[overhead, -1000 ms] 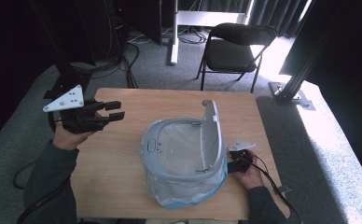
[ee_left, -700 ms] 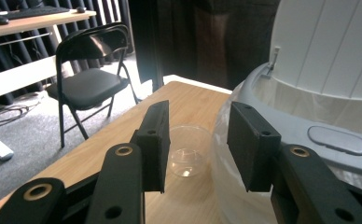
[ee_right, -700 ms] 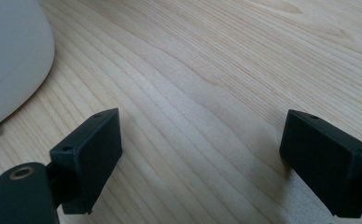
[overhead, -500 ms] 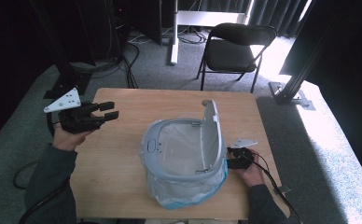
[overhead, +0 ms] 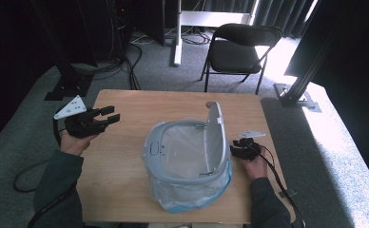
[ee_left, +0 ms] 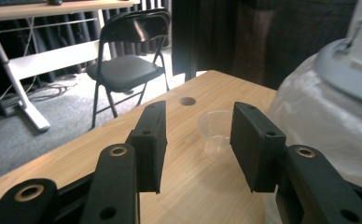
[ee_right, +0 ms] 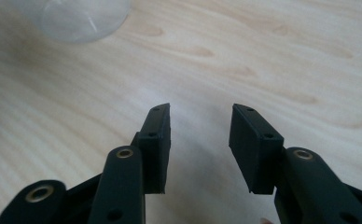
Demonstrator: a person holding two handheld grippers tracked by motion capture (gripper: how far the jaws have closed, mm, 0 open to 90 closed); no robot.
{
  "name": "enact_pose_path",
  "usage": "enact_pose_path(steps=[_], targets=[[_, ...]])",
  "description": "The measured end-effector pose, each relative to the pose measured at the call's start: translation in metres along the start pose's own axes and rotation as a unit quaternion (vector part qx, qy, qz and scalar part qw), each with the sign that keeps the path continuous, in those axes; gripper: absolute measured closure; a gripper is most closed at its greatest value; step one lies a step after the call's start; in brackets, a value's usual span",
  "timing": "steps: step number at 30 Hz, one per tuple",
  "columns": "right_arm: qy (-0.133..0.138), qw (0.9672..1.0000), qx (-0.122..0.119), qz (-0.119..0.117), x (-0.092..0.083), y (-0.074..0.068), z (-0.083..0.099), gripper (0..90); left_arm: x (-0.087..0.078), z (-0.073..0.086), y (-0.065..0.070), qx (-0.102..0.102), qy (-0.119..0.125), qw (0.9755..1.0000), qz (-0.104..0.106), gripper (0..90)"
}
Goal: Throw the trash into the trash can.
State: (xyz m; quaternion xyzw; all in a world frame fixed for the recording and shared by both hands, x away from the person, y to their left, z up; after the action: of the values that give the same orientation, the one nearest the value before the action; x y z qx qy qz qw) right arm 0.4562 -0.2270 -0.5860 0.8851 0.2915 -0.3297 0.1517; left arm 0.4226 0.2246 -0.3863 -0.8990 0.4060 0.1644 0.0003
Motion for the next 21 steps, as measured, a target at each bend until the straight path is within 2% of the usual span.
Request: enact_pose_path(steps=[4, 9, 17, 21], targets=[[-0.003, 1.0000, -0.003, 0.007, 0.005, 0.003, -0.011, 58.2, 0.002, 0.007, -0.003, -0.015, 0.009, 0.9998, 0.007, 55.9], [-0.006, 0.9999, -0.006, 0.010, 0.010, 0.002, -0.019, 59.4, 0.005, 0.013, -0.006, -0.019, 0.006, 0.9998, 0.000, 55.9], [-0.020, 0.9997, 0.005, 0.015, 0.019, 0.003, -0.021, 60.9, 0.008, 0.022, -0.010, -0.026, 0.000, 0.9996, -0.005, 55.8], [-0.028, 0.9991, 0.020, 0.026, 0.024, 0.006, -0.024, 62.4, 0.007, 0.023, -0.011, -0.026, 0.000, 0.9996, -0.006, 55.8]])
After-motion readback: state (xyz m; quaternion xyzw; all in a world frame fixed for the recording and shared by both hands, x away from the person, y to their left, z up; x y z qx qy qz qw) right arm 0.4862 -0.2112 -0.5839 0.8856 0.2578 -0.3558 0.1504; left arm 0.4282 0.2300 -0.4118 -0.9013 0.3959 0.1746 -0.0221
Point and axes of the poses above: each handheld gripper's, and its own axes: x roughly forward along the jaws, z roughly out of its underside, y roughly to its right, the point moved 9 cm from there along x, roughly forward along the jaws, and after that the axes turned 8 degrees about -x, right-handed, at the moved point
